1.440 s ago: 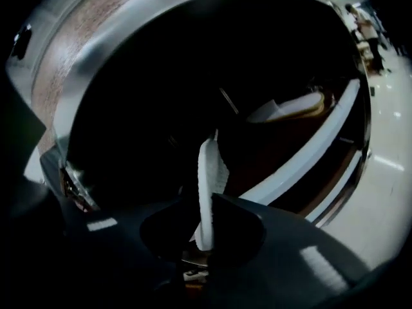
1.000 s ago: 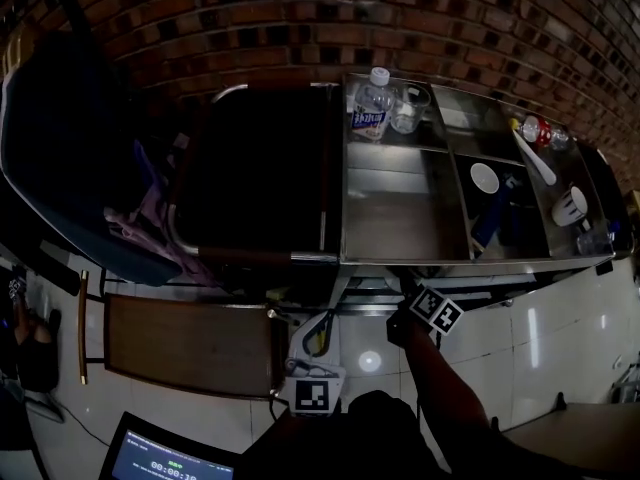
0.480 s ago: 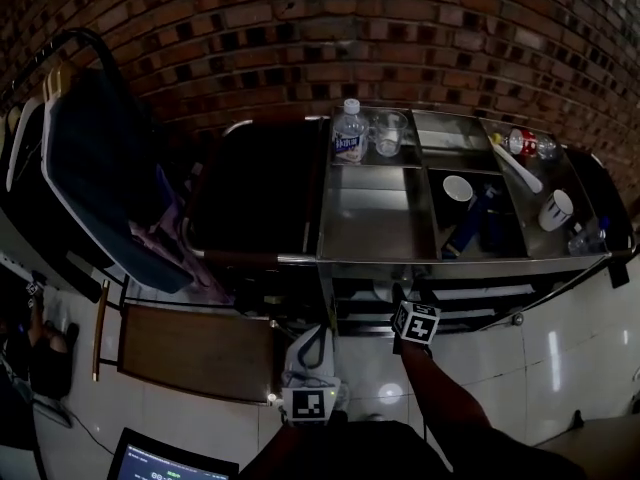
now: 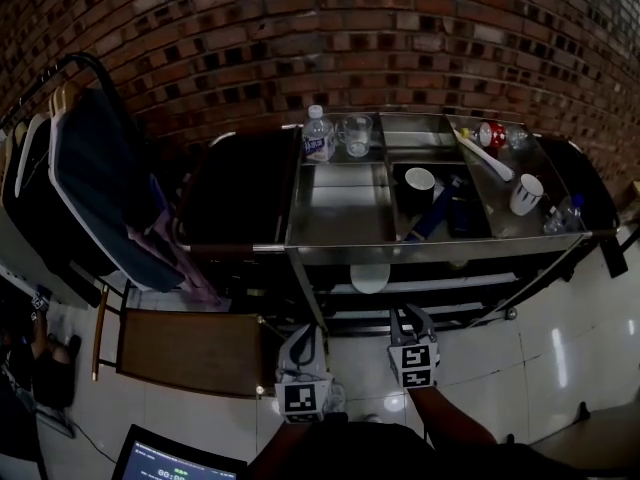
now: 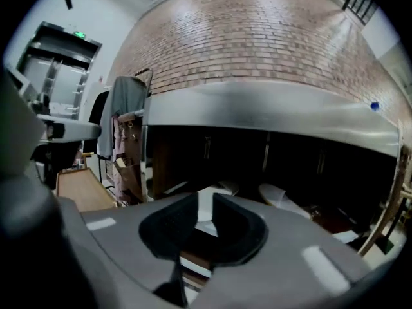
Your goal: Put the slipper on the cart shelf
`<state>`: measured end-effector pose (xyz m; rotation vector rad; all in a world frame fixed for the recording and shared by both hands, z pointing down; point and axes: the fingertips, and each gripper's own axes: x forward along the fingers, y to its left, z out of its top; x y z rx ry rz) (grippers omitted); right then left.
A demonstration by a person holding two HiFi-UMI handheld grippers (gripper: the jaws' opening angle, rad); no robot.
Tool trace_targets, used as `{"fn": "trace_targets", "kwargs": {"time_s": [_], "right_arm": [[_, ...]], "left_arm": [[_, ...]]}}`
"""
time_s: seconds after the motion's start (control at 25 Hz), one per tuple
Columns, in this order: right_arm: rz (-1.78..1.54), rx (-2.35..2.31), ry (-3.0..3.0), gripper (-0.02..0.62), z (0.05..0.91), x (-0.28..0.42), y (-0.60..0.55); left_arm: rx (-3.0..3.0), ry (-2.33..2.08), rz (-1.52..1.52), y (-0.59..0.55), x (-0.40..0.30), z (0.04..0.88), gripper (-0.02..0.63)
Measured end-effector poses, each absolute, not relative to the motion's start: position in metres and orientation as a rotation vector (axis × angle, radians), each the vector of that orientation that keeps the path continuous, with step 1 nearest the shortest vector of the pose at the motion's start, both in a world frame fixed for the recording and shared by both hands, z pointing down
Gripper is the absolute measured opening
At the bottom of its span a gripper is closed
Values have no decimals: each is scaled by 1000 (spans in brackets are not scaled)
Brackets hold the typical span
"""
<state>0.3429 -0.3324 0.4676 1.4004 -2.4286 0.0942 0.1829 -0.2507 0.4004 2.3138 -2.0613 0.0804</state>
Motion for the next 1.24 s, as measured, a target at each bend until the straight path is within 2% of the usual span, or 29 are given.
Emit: {"fn": "trace_targets", "kwargs": {"time_s": [0.04,0.08,0.24,0.76,1.24], "right_arm": [[64,1388,-2442,9,460,345,-322],[28,1377,-2468,2,452,347,-312],[-127,1368,-2595,2,416,356,-277],[-80,1457,-2639,2,399,389,-239],[-117,1471,-2652,2,388,376,-226]], "left_arm": [[2323,-2056,77,-249,189,398,12],[2334,-2049,69,-248,195,394,12],[2385,-2026,53,-242,219,382,12],[2440,-2029,60,-203,266,368,12],[2408,-2039,-8,-196,257,352,12]]}}
